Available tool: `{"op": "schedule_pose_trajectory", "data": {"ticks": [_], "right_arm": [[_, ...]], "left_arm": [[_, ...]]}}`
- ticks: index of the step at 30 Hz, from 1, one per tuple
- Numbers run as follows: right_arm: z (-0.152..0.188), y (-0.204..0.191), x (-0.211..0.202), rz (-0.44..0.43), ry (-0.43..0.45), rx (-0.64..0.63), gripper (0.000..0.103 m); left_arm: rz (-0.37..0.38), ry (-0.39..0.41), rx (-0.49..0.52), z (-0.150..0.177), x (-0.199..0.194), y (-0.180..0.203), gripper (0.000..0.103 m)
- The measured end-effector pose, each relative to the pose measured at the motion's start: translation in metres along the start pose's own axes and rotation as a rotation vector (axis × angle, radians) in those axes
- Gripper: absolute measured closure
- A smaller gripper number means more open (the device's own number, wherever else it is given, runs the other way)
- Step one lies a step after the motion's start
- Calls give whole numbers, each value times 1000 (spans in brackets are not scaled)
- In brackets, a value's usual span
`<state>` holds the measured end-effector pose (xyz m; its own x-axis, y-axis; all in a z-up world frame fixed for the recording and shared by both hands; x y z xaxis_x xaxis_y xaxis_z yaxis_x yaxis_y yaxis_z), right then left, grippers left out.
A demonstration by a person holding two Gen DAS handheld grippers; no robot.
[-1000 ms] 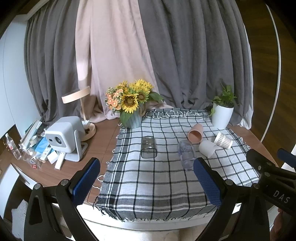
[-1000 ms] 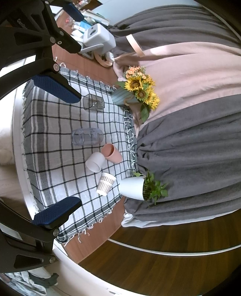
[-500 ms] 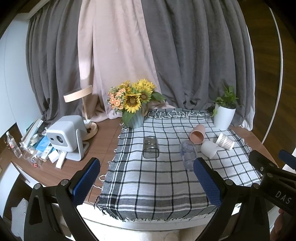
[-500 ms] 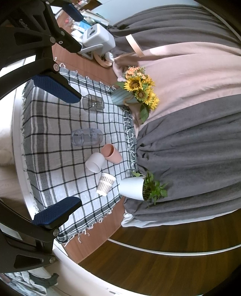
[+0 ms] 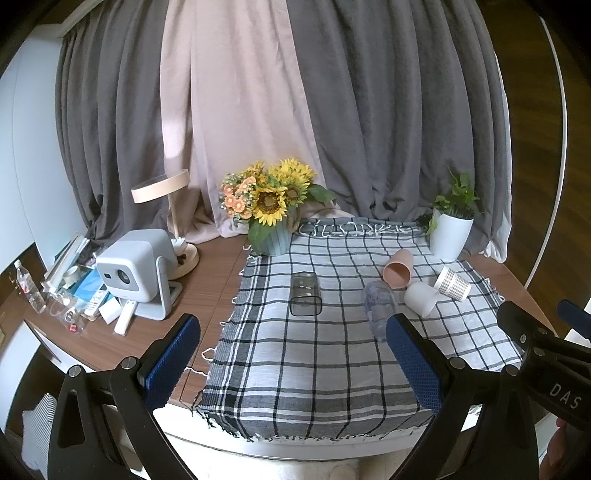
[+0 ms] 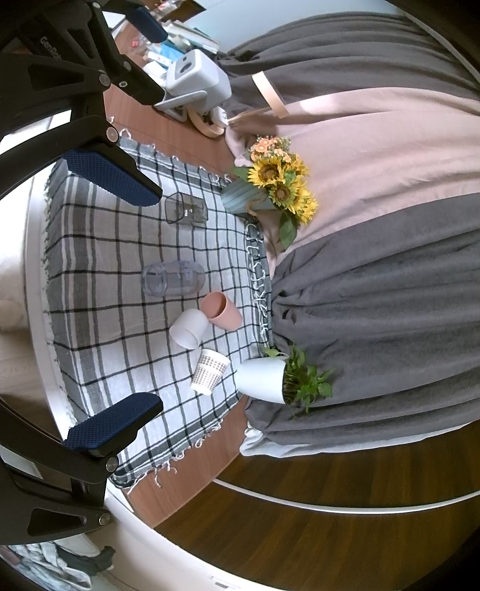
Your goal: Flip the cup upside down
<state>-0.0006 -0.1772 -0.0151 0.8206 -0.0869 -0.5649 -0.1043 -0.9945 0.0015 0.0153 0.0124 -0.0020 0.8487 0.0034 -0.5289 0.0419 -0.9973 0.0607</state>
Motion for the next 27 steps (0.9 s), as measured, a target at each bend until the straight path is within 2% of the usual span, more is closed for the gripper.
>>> {"op": "schedule_pose_trajectory", "data": {"ticks": [19,27], "right_arm": [[1,-1,-2,7,0,2,1],[2,5,4,-1,-12,4,1]], "left_arm": [[0,1,-2,0,-2,0,0],[-12,-34,3,-7,8,9,0]]}}
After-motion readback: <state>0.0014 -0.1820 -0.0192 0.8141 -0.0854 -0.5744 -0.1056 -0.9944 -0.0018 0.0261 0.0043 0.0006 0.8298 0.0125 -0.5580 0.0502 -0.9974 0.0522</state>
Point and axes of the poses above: each gripper's, at about its wrist camera, not at the fingertips, and x roughly the way its jaws point, y to its right, z to its underside, the point moved 1 cm from there along x, roughly the way its jaws point, and after that the axes turned 7 degrees about -x, right-handed, at the moved point
